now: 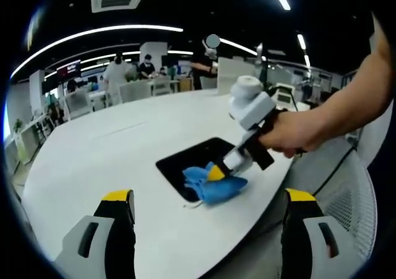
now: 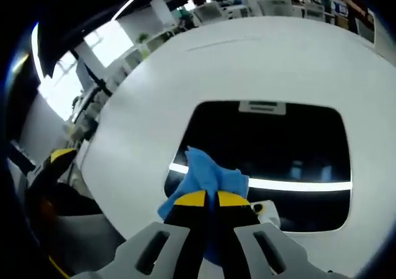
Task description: Wipe the mirror surface with the cleaning cloth until all visible marks leave the cleaned area.
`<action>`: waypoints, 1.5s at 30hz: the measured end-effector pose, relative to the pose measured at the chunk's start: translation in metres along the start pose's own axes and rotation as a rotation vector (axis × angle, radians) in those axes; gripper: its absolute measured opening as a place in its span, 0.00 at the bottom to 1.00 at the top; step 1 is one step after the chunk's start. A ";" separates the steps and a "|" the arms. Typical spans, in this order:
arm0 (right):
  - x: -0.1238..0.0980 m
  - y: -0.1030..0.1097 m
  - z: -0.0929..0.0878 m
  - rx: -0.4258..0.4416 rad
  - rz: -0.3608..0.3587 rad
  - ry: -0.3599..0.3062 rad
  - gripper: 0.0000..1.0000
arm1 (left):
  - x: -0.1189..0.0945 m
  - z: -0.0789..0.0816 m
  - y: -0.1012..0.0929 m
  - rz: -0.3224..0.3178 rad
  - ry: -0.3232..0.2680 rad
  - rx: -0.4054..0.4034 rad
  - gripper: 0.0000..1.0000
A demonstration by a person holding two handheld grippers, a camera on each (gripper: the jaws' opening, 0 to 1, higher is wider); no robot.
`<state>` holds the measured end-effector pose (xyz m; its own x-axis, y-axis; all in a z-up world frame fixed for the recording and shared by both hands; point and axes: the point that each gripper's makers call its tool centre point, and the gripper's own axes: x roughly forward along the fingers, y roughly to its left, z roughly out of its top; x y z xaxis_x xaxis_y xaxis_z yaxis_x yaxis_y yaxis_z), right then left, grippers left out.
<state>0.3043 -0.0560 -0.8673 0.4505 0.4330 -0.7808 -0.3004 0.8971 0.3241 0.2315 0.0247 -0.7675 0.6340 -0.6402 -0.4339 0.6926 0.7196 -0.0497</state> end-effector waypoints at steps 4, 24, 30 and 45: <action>0.003 0.006 0.001 -0.009 0.009 0.005 0.00 | 0.000 0.000 0.001 0.001 -0.002 -0.005 0.99; 0.013 0.028 0.002 -0.036 0.041 0.022 0.00 | -0.001 0.002 0.002 0.014 -0.013 -0.004 0.99; 0.014 0.031 0.001 -0.027 0.049 0.023 0.00 | -0.001 0.002 0.002 0.017 -0.012 0.008 0.99; 0.014 0.033 0.001 -0.049 0.053 0.032 0.00 | -0.002 0.005 -0.001 0.003 -0.023 -0.012 0.99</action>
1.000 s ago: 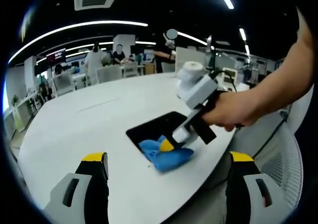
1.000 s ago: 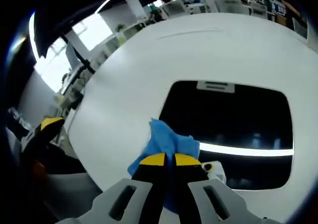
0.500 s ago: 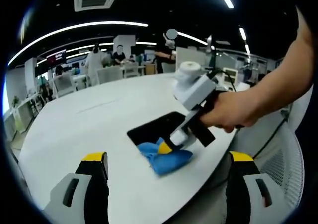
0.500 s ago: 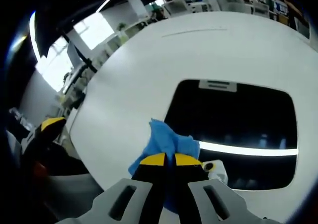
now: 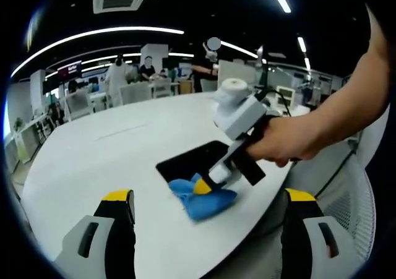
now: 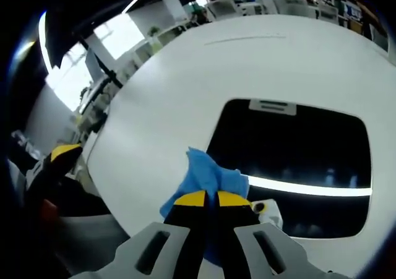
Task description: Wipe the mirror surface with the cleaning cloth until all visible marks leave the cleaned area.
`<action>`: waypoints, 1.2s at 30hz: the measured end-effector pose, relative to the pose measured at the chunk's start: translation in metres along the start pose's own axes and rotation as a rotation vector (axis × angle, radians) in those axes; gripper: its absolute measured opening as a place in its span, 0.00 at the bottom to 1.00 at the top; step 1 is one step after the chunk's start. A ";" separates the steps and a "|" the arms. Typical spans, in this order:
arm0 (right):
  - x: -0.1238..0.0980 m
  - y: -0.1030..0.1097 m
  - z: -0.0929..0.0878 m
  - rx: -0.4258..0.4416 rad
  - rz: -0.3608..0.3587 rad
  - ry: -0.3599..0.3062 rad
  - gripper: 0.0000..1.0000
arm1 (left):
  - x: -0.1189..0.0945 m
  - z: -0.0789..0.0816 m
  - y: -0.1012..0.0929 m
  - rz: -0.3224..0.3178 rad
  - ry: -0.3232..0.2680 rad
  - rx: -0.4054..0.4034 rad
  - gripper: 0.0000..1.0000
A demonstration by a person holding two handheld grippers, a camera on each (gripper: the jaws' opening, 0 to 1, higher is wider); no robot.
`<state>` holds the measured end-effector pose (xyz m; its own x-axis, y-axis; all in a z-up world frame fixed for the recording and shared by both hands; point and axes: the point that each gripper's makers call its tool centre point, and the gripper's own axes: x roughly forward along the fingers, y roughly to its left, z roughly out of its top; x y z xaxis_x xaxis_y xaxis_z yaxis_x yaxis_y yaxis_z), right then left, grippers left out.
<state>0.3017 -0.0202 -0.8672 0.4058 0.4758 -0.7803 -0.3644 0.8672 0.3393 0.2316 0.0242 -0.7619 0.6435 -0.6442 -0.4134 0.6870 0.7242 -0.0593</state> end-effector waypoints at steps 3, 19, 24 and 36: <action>0.000 0.000 0.000 0.003 0.003 0.006 0.00 | -0.001 0.001 0.007 0.018 -0.004 -0.041 0.99; 0.000 -0.001 -0.001 -0.059 -0.013 0.032 0.00 | -0.001 0.003 0.007 0.023 -0.022 -0.043 0.99; 0.000 0.001 -0.002 -0.133 -0.055 0.027 0.00 | -0.002 0.004 0.007 0.018 -0.027 -0.032 0.99; -0.001 0.000 -0.003 -0.131 -0.046 0.032 0.00 | -0.002 0.004 0.009 0.030 -0.026 -0.027 0.99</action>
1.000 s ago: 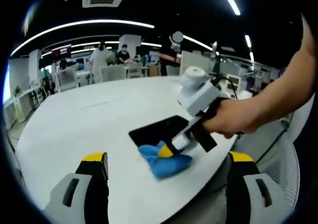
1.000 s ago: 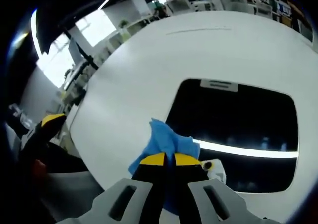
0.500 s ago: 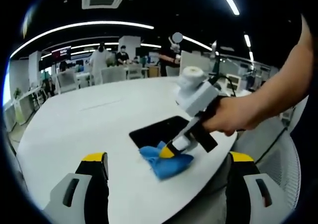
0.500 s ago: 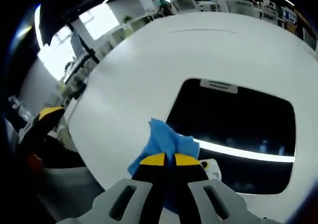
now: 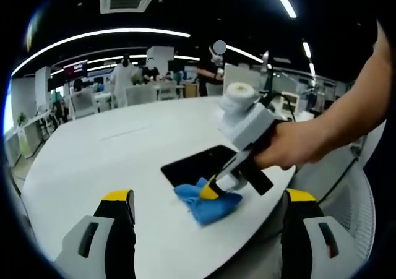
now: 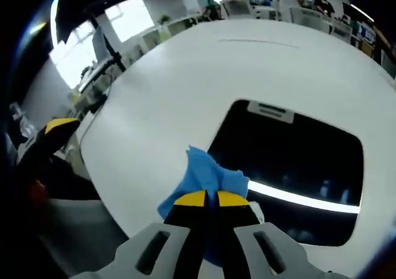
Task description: Wipe the mirror surface with the cleaning cloth until all visible marks leave the cleaned area.
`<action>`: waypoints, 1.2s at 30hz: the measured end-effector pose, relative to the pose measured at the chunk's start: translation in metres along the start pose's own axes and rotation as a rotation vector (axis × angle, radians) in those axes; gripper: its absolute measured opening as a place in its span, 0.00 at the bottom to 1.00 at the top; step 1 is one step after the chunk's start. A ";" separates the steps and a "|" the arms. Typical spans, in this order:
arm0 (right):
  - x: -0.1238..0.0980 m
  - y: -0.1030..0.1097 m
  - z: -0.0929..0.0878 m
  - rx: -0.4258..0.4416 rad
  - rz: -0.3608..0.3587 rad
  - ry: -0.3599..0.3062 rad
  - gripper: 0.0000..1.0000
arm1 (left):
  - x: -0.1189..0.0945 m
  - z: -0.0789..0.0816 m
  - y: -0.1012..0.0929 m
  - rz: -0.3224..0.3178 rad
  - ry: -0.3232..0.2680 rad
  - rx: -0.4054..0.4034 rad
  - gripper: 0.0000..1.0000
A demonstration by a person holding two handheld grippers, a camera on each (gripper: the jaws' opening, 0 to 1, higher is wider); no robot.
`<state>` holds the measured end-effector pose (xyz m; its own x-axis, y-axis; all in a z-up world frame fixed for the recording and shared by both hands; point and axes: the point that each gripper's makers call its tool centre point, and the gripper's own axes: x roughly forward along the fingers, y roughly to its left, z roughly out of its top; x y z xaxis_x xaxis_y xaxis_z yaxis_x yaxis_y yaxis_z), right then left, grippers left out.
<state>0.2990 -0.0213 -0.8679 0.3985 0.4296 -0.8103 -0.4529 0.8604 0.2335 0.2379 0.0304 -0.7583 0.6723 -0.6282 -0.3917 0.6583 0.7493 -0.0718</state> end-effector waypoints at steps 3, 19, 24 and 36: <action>0.000 0.000 -0.001 0.007 0.003 -0.010 0.00 | 0.000 -0.001 -0.002 -0.006 0.008 0.008 0.99; 0.009 -0.004 0.016 -0.015 -0.006 -0.019 0.00 | 0.001 -0.004 -0.004 -0.017 0.018 0.015 0.99; 0.013 -0.007 0.022 -0.016 -0.011 -0.023 0.00 | 0.001 -0.004 -0.004 -0.018 0.019 0.013 0.99; 0.024 -0.018 0.046 -0.035 -0.014 -0.024 0.00 | 0.001 -0.002 -0.002 -0.012 0.005 0.012 0.99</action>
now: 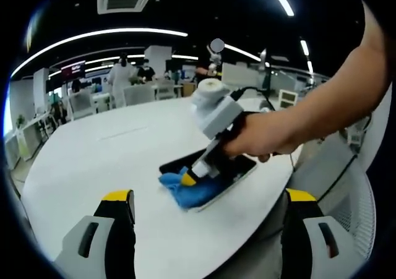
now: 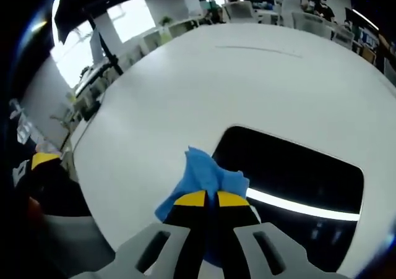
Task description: Wipe the mirror surface with the cleaning cloth until all visible marks leave the cleaned area.
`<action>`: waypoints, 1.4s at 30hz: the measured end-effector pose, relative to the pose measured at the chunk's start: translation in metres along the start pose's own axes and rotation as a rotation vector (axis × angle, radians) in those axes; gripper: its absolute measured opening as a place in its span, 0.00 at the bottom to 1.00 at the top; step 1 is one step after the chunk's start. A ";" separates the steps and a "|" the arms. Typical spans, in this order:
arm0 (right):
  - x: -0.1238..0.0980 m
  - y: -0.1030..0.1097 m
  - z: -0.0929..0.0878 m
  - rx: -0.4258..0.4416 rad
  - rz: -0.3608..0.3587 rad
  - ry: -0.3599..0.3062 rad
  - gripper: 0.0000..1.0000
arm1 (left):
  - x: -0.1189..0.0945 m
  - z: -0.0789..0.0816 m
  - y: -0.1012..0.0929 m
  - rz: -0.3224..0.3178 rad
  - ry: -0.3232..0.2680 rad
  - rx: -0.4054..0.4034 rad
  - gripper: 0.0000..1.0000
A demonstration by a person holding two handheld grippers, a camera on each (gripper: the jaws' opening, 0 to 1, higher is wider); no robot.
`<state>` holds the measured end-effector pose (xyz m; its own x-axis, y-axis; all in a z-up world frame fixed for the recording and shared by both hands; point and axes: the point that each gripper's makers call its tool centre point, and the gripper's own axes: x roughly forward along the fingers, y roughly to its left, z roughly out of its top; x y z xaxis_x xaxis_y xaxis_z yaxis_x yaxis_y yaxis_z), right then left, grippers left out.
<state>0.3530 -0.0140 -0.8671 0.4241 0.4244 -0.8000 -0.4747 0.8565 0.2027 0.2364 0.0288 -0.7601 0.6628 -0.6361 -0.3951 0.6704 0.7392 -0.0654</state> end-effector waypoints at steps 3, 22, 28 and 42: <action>0.004 -0.003 0.007 -0.003 -0.003 0.003 0.00 | 0.000 0.000 0.000 -0.001 -0.003 -0.002 0.99; 0.028 -0.024 0.052 0.027 0.002 -0.014 0.00 | 0.000 0.001 0.004 0.013 -0.009 -0.007 0.98; 0.026 -0.024 0.055 0.017 0.009 -0.012 0.00 | 0.000 0.002 0.004 0.009 -0.012 -0.025 0.99; 0.027 -0.031 0.054 0.024 0.015 -0.008 0.00 | 0.000 0.003 0.003 0.004 -0.014 -0.028 0.99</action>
<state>0.4206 -0.0134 -0.8647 0.4234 0.4396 -0.7921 -0.4628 0.8566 0.2281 0.2396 0.0301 -0.7580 0.6699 -0.6364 -0.3825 0.6586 0.7471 -0.0895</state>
